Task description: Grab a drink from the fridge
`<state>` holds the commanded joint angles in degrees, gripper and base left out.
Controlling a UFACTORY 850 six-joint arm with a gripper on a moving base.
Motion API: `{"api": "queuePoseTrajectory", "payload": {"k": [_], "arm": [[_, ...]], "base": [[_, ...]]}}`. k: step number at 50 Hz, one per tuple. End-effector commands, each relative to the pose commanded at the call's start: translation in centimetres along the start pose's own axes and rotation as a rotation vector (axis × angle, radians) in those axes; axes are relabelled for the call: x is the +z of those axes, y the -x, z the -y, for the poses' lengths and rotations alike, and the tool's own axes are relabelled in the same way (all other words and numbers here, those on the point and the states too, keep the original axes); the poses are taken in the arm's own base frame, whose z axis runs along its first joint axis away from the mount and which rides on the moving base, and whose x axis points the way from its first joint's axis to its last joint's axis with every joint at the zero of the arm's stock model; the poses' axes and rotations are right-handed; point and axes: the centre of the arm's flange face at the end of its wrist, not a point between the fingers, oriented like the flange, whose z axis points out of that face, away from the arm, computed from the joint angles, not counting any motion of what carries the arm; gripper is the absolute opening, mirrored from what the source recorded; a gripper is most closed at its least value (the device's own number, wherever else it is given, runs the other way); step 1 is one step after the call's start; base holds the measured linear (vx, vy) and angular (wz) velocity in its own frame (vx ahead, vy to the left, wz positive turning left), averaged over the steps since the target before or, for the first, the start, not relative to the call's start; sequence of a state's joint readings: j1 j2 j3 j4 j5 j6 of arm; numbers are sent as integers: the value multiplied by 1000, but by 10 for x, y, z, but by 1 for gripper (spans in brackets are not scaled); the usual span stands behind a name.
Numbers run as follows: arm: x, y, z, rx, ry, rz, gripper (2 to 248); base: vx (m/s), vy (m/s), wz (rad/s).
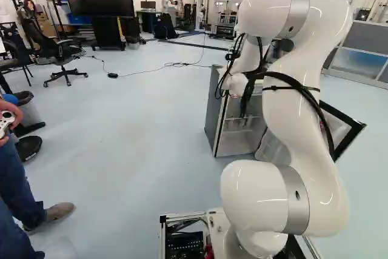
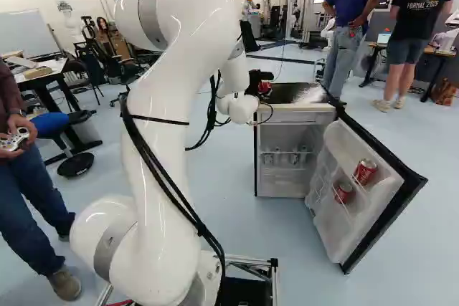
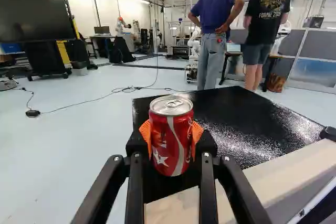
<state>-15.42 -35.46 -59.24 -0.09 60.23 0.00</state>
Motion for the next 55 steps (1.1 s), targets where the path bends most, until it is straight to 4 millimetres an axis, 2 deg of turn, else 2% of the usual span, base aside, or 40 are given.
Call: {"api": "queuePoseTrajectory", "payload": {"k": [52,53,55], "arm": [[1,10,0,0,0,15,95],[1,10,0,0,0,15,119],[1,10,0,0,0,15,119]], "base": [[0,0,0],[0,0,0],[0,0,0]]}}
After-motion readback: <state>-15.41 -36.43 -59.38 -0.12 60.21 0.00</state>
